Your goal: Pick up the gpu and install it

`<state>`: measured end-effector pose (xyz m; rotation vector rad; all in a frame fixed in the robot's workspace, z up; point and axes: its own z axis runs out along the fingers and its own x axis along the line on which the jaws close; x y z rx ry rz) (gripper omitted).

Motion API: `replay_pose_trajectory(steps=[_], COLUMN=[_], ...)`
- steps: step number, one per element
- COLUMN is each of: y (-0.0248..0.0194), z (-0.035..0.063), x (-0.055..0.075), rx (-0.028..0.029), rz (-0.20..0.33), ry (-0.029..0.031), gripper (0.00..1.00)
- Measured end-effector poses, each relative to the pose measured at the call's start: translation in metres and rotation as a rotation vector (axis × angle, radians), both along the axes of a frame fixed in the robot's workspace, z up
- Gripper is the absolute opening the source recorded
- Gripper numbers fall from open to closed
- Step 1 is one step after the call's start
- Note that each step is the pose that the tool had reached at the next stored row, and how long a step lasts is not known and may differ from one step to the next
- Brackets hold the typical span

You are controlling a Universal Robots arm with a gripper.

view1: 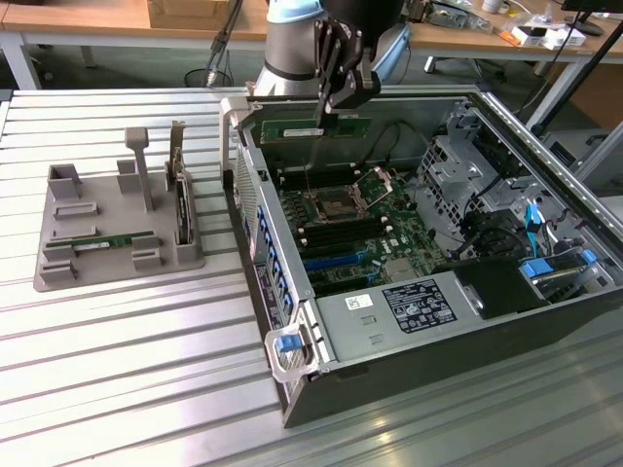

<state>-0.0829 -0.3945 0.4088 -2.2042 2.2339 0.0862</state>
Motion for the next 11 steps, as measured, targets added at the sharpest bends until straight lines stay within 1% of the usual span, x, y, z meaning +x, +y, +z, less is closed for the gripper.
replay_pose_trajectory(steps=[4,7,11], y=[0.0,0.0,0.0], z=[-0.0007,-0.0015,-0.002], x=[0.005,0.013,0.018], rx=[0.0,-0.0002,-0.0002], rz=[0.0,0.0,0.0], ry=[0.0,0.0001,0.0], gripper=[0.12,0.12,0.12])
